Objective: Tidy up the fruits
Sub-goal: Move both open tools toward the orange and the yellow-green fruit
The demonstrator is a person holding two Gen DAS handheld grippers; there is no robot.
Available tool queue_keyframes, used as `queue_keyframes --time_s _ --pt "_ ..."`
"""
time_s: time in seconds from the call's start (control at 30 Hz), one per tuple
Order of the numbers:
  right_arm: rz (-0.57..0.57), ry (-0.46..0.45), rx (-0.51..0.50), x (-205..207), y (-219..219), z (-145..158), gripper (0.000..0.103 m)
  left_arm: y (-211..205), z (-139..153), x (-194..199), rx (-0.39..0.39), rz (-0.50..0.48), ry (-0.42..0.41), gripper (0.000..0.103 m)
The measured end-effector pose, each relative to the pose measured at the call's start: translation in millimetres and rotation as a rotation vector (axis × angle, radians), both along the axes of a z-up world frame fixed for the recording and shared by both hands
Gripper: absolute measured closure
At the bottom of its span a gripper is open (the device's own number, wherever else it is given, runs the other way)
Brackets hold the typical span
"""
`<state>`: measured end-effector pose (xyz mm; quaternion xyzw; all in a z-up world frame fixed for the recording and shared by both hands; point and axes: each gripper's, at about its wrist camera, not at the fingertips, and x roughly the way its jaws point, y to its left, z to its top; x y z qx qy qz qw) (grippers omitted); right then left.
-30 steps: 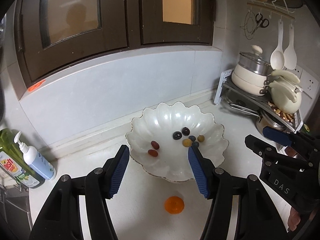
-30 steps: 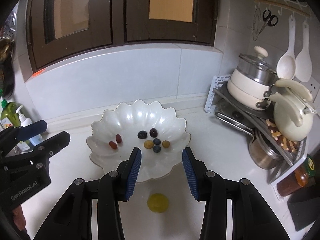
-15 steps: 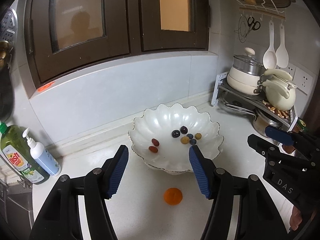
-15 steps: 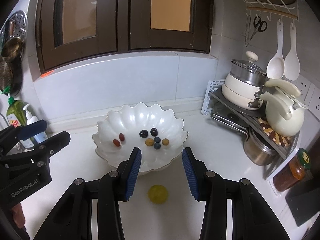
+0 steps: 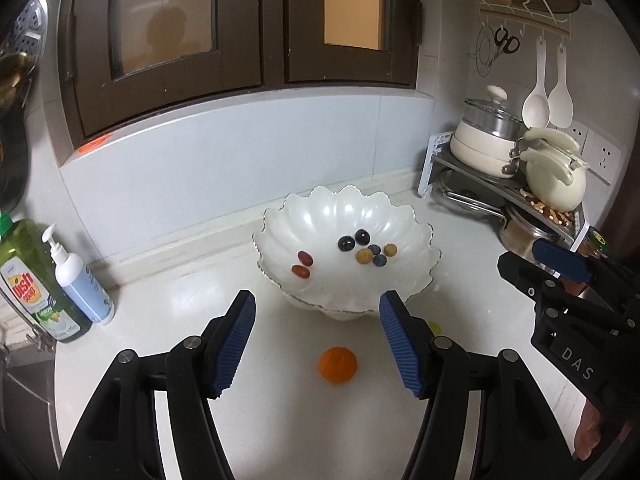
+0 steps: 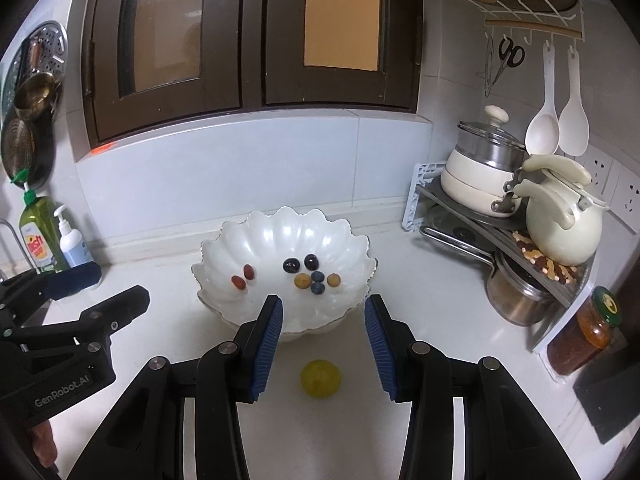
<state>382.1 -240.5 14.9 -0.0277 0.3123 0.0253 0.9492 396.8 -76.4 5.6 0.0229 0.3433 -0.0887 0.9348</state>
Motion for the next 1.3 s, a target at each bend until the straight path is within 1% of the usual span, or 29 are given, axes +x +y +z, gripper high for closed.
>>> queue_keyframes --time_s 0.17,0.33,0.67,0.77,0.93,1.03,1.07,1.1,1.17,1.3 --pt "-0.007 -0.001 0.013 -6 0 -4 0.059 2 -6 -8 -0.007 0.014 -0.008 0.039" --pt "-0.005 0.0 0.003 -12 1 -11 0.059 2 -15 -16 0.0 0.02 -0.002 0.039" --pt "0.007 0.064 0.026 -15 0 -37 0.059 1 -37 -22 0.005 0.012 0.049 0.039" --pt "0.012 0.086 0.037 -15 -1 -45 0.059 1 -43 -24 0.015 0.012 0.053 0.039" --pt "0.02 0.119 0.051 -15 -2 -58 0.059 0 -53 -24 0.005 0.005 0.072 0.039" --pt "0.02 0.137 0.055 -14 -4 -66 0.059 -3 -59 -24 0.012 0.002 0.08 0.039" --pt "0.021 0.146 0.058 -13 -4 -69 0.059 -3 -61 -24 0.014 0.002 0.084 0.039" --pt "0.022 0.152 0.062 -12 -5 -71 0.053 -3 -64 -23 0.011 0.0 0.09 0.039" --pt "0.02 0.157 0.062 -11 -5 -76 0.046 -3 -69 -22 0.009 0.003 0.098 0.039" --pt "0.027 0.171 0.053 -7 -5 -84 0.046 -4 -79 -18 0.013 0.005 0.117 0.039"
